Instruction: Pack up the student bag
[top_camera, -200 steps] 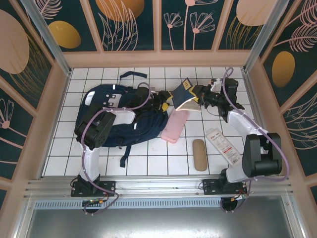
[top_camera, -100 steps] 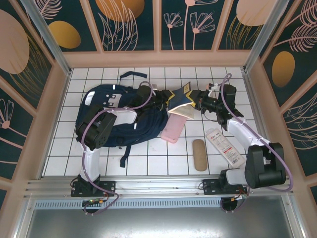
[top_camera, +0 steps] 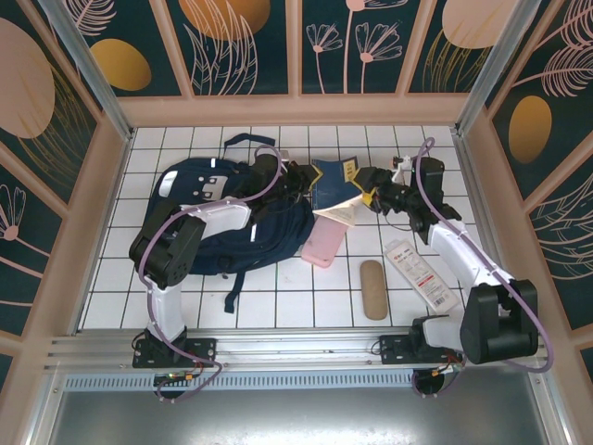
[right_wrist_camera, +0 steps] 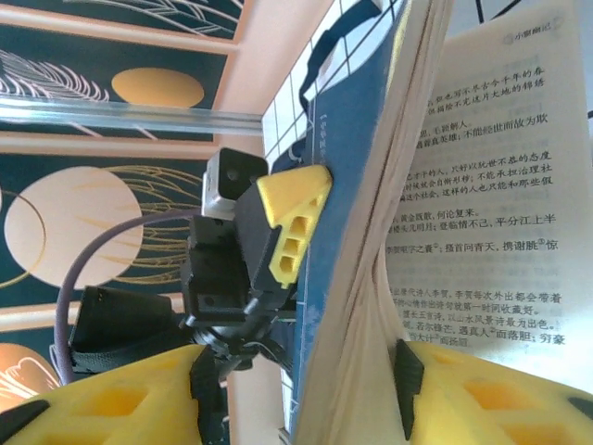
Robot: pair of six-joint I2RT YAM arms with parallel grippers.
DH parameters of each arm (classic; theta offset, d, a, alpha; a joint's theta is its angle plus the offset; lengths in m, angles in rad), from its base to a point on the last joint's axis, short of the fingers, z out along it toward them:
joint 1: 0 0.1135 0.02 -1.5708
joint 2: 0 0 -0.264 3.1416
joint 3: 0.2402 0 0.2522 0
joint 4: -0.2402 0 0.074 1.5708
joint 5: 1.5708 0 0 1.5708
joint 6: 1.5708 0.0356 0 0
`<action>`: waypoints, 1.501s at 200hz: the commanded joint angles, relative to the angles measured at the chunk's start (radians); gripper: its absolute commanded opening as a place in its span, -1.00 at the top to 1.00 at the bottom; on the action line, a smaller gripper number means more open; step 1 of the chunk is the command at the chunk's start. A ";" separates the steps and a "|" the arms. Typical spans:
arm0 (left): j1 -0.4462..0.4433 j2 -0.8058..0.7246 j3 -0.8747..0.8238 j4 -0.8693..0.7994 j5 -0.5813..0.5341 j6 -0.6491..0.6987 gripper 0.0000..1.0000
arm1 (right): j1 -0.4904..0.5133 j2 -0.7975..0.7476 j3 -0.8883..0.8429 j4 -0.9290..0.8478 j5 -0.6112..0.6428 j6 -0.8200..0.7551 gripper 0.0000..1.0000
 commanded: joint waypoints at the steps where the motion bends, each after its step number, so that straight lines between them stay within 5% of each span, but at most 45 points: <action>1: -0.004 -0.045 0.031 -0.043 -0.008 0.065 1.00 | 0.009 -0.068 0.079 -0.074 0.054 -0.099 -0.23; 53: 0.001 -0.075 0.044 -0.055 -0.001 0.088 1.00 | 0.006 -0.131 0.182 -0.309 0.287 -0.276 -0.41; 107: 0.007 -0.132 0.049 -0.021 0.016 0.098 1.00 | 0.006 -0.120 0.109 -0.245 0.231 -0.237 -0.73; 177: 0.007 -0.170 -0.031 0.167 -0.010 -0.029 1.00 | 0.027 -0.048 -0.119 0.239 -0.030 0.137 -0.94; 232: -0.009 -0.226 -0.145 0.342 -0.229 -0.110 1.00 | 0.164 -0.078 -0.298 0.575 0.105 0.388 -0.97; 300: -0.024 -0.282 -0.174 0.351 -0.312 -0.081 1.00 | 0.267 -0.082 -0.370 0.804 0.310 0.588 -0.93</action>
